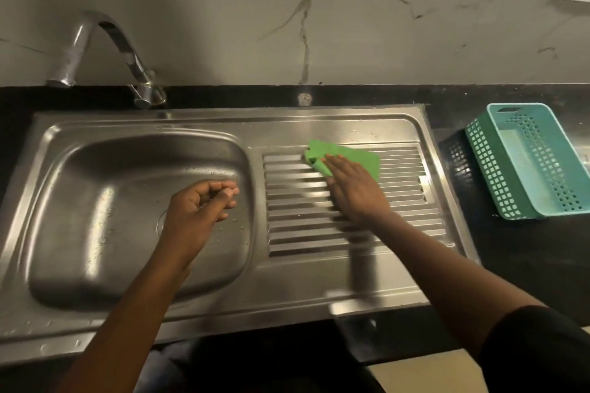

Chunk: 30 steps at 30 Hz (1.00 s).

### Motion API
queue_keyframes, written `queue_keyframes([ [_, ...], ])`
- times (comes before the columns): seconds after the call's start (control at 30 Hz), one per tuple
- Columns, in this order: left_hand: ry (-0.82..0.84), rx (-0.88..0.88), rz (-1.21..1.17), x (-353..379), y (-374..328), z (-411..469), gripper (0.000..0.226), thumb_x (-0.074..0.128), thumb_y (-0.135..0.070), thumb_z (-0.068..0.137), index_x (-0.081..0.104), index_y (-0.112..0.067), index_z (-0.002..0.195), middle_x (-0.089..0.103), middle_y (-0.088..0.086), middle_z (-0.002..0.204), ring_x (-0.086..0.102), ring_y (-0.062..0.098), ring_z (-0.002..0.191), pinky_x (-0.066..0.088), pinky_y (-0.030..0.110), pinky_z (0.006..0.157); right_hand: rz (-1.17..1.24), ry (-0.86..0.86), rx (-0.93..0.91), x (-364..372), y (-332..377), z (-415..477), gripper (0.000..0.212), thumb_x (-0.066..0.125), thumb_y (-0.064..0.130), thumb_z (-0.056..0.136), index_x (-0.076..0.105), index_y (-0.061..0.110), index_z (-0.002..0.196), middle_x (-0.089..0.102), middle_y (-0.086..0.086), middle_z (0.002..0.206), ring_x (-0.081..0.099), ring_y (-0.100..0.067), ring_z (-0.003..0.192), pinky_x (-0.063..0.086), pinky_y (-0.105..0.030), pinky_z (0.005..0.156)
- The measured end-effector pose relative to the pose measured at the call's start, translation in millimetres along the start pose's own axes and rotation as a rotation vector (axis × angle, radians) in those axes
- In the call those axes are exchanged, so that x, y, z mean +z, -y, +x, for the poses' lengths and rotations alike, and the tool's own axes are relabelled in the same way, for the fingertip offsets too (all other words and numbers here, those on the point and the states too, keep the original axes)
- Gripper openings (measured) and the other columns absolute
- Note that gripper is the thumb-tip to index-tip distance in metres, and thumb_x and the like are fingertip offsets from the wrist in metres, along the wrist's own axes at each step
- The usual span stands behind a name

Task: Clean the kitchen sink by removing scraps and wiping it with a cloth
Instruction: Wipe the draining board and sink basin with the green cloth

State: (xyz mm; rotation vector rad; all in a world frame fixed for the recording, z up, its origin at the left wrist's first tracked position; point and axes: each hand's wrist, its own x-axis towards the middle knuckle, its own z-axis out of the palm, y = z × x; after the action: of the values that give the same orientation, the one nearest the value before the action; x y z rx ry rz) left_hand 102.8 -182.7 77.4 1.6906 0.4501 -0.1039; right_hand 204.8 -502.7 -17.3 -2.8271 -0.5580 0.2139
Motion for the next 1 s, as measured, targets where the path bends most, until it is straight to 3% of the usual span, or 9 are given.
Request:
queue_keyframes([
  [0.13, -0.003, -0.007, 0.0, -2.2, 1.9, -1.3, 0.017, 0.066, -0.014, 0.102, 0.078, -0.018, 0.113, 0.082, 0.002, 0.109, 0.079, 0.02, 0.099, 0.063, 0.035, 0.088, -0.024, -0.042, 0.267, -17.8, -59.1, -24.0, 0.052, 0.029, 0.042, 0.112, 0.041, 0.018, 0.157, 0.042, -0.006, 0.161, 0.043, -0.031, 0.143, 0.033, -0.045, 0.121],
  [0.23, 0.0, -0.005, 0.007, -8.8, 4.4, -1.3, 0.017, 0.066, -0.017, 0.102, 0.078, -0.022, 0.112, 0.082, 0.0, 0.108, 0.079, 0.018, 0.099, 0.062, 0.036, 0.088, -0.035, -0.042, 0.429, -30.6, -96.4, -39.5, 0.059, 0.023, 0.047, 0.111, 0.036, 0.016, 0.16, 0.034, -0.01, 0.167, 0.032, -0.035, 0.152, 0.023, -0.05, 0.126],
  [0.33, 0.009, -0.002, 0.021, -12.7, 7.1, -1.6, 0.017, 0.066, -0.018, 0.102, 0.078, -0.025, 0.111, 0.082, -0.002, 0.107, 0.079, 0.016, 0.099, 0.062, 0.036, 0.088, 0.019, -0.088, 0.596, -19.8, -81.0, -31.5, 0.058, 0.022, 0.044, 0.112, 0.027, 0.02, 0.164, 0.019, -0.008, 0.173, 0.013, -0.036, 0.159, 0.009, -0.053, 0.13],
  [0.4, 0.006, -0.002, 0.02, -12.3, 7.4, -1.8, 0.017, 0.066, -0.018, 0.102, 0.078, -0.026, 0.111, 0.082, -0.002, 0.107, 0.079, 0.015, 0.098, 0.063, 0.035, 0.087, 0.064, -0.115, 0.662, -5.3, -44.6, -18.5, 0.057, 0.024, 0.041, 0.111, 0.03, 0.018, 0.163, 0.016, -0.009, 0.173, 0.01, -0.037, 0.16, 0.009, -0.054, 0.129],
  [0.63, 0.014, 0.006, -0.005, 1.3, -4.5, -5.9, 0.018, 0.066, -0.015, 0.102, 0.077, -0.015, 0.116, 0.08, 0.008, 0.111, 0.078, 0.024, 0.102, 0.062, 0.041, 0.09, 0.131, -0.034, 0.238, 46.8, 127.5, -9.3, 0.057, 0.025, 0.045, 0.108, 0.026, 0.031, 0.163, 0.02, 0.0, 0.173, 0.01, -0.031, 0.161, 0.005, -0.051, 0.13],
  [0.73, 0.024, 0.014, -0.018, 7.8, -9.5, -6.8, 0.018, 0.064, -0.01, 0.103, 0.075, -0.01, 0.116, 0.079, 0.016, 0.113, 0.076, 0.03, 0.104, 0.061, 0.043, 0.09, 0.23, 0.072, 0.054, 51.9, 183.0, -6.3, 0.052, 0.029, 0.042, 0.11, 0.042, 0.025, 0.157, 0.038, -0.003, 0.166, 0.021, -0.028, 0.159, 0.006, -0.047, 0.13],
  [0.83, 0.019, 0.03, -0.01, 6.8, -12.5, -6.7, 0.02, 0.063, -0.008, 0.103, 0.075, -0.007, 0.118, 0.08, 0.013, 0.112, 0.077, 0.028, 0.104, 0.06, 0.034, 0.087, 0.515, 0.218, 0.002, 36.1, 216.3, -10.8, 0.046, 0.031, 0.039, 0.109, 0.067, 0.012, 0.121, 0.072, -0.018, 0.121, 0.063, -0.037, 0.119, 0.039, -0.045, 0.11],
  [0.9, 0.011, 0.054, -0.002, 3.4, -13.8, -6.1, 0.02, 0.063, -0.01, 0.103, 0.076, -0.009, 0.118, 0.08, 0.012, 0.112, 0.077, 0.022, 0.101, 0.061, 0.032, 0.086, 0.741, 0.237, 0.114, 19.4, 217.1, -14.8, 0.045, 0.033, 0.041, 0.111, 0.065, 0.01, 0.118, 0.074, -0.02, 0.107, 0.07, -0.038, 0.099, 0.054, -0.045, 0.088],
  [1.0, -0.009, 0.061, -0.036, -2.9, -14.2, -3.9, 0.018, 0.064, -0.01, 0.103, 0.076, -0.012, 0.115, 0.08, 0.011, 0.112, 0.076, 0.024, 0.1, 0.059, 0.033, 0.085, 0.974, 0.026, 0.349, -7.6, 182.6, -22.1, 0.041, 0.04, 0.032, 0.113, 0.068, 0.002, 0.109, 0.071, -0.008, 0.088, 0.066, -0.02, 0.075, 0.052, -0.027, 0.069],
])
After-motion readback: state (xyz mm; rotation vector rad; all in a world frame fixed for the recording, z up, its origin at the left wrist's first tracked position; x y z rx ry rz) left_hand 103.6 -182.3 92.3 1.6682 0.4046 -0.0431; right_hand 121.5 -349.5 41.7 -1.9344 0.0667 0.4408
